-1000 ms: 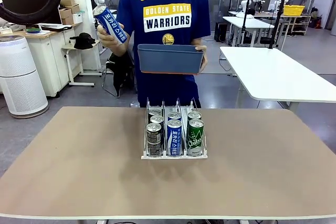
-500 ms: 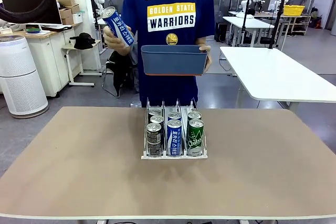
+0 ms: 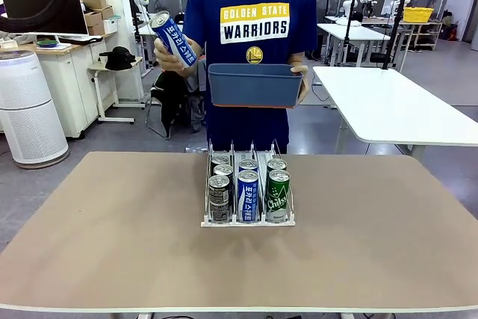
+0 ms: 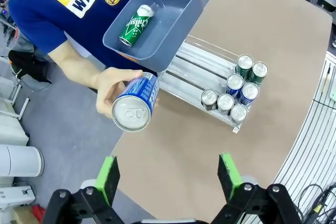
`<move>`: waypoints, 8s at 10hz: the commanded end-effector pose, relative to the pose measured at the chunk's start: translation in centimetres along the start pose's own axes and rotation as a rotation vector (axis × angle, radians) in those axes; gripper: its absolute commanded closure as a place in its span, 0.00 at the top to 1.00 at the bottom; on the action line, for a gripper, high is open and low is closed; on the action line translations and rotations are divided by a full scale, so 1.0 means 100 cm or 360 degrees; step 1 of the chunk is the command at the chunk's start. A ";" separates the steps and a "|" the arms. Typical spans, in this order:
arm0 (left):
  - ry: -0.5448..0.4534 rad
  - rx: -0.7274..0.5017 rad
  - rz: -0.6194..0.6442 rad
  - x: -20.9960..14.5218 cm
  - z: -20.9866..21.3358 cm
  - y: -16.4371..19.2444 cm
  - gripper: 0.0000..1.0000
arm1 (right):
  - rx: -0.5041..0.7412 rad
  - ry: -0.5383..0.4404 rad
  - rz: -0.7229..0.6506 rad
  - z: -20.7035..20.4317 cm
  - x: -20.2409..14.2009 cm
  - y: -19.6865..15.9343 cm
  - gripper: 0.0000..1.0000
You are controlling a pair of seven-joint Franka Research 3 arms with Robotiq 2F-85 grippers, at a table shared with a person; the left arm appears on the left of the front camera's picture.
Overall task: Fill the beverage cans into the dispenser.
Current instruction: Pick up the Ionic drink handed by the human, then place the picked Ionic drink in the line of the Automatic Can Dispenser with the same cans.
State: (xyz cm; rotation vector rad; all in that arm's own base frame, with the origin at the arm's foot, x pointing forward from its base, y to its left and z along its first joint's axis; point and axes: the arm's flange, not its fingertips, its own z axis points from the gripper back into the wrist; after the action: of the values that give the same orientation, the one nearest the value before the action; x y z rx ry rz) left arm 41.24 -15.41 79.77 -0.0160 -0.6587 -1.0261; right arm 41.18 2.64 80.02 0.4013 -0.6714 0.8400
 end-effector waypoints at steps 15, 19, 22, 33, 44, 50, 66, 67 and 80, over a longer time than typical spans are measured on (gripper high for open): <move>-0.0218 -0.0050 0.0188 -0.028 -0.079 0.033 1.00 | 0.0001 -0.0001 0.0002 0.000 0.000 0.001 1.00; -0.0183 0.0049 0.0094 -0.026 -0.087 0.040 1.00 | 0.0001 -0.0001 0.0002 0.000 0.000 0.001 1.00; -0.0217 0.0026 0.0119 -0.029 -0.091 0.045 1.00 | 0.0001 -0.0001 0.0002 0.000 0.000 0.001 1.00; -0.0309 -0.0092 0.0129 -0.048 -0.127 0.074 1.00 | 0.0001 -0.0001 0.0002 0.000 0.000 0.001 1.00; -0.0272 -0.0070 0.0133 -0.036 -0.125 0.067 1.00 | 0.0001 -0.0001 0.0002 0.000 0.000 0.001 1.00; -0.0253 -0.0041 0.0169 -0.036 -0.121 0.067 0.00 | 0.0001 -0.0001 0.0002 0.000 0.000 0.001 1.00; -0.0266 -0.0061 0.0151 -0.036 -0.122 0.069 0.00 | 0.0001 -0.0001 0.0002 0.000 0.000 0.001 1.00; -0.0266 -0.0061 0.0151 -0.036 -0.122 0.069 0.00 | 0.0001 -0.0001 0.0002 0.000 0.000 0.001 1.00; -0.0266 -0.0061 0.0151 -0.036 -0.122 0.069 0.00 | 0.0001 -0.0001 0.0002 0.000 0.000 0.001 1.00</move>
State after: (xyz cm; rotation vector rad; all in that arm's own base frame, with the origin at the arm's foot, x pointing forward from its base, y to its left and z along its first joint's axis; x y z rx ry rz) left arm 51.57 -12.99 69.79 -0.1753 -0.7759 -0.9398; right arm 41.18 2.64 80.02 0.4013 -0.6714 0.8400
